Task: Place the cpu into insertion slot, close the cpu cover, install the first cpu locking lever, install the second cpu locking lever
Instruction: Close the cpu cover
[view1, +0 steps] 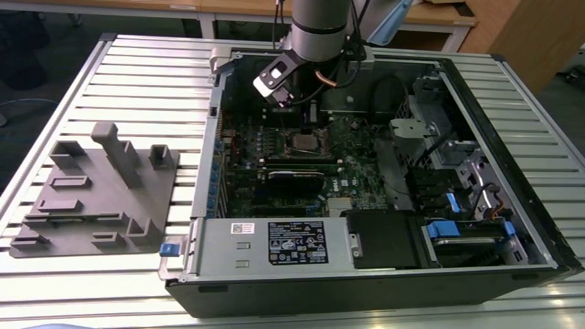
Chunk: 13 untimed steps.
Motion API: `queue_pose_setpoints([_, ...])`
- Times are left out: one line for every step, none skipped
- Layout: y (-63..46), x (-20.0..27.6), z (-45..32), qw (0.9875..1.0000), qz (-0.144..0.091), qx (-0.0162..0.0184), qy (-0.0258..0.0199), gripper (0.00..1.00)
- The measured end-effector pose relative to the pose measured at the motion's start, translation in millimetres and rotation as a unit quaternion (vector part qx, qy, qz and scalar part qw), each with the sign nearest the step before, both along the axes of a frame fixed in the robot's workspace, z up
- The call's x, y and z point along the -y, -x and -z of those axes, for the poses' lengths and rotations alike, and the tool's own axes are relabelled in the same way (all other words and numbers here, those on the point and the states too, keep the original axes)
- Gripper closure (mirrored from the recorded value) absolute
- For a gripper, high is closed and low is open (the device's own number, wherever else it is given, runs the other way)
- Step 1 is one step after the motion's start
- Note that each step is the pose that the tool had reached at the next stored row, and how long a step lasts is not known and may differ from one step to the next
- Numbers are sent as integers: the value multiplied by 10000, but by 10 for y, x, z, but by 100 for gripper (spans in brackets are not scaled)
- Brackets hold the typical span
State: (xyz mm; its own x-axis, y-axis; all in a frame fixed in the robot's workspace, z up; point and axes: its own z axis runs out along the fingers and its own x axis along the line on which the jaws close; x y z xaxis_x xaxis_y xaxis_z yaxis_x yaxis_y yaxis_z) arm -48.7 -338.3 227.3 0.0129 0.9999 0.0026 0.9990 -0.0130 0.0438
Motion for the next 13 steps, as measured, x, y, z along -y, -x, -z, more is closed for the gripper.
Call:
queue_pose_setpoints([0,0,0,10000,0,0,0,89])
queue_pose_setpoints([0,0,0,10000,0,0,0,89])
queue_pose_setpoints([0,0,0,10000,0,1,0,89])
queue_pose_setpoints([0,0,0,10000,0,0,-1,89])
queue_pose_setpoints([0,0,0,10000,0,0,0,89])
queue_pose_setpoints([0,0,-1,10000,0,0,0,89])
queue_pose_setpoints([0,0,-2,10000,0,0,0,89])
queue_pose_setpoints([0,1,-8,10000,0,-1,2,89])
queue_pose_setpoints([1,1,-16,10000,0,-1,2,89])
queue_pose_setpoints([0,0,-25,10000,0,0,0,89])
queue_pose_setpoints([0,0,-41,10000,0,0,0,89])
queue_pose_setpoints([0,0,-57,10000,0,0,0,89])
queue_pose_setpoints([0,0,-76,10000,0,1,0,89])
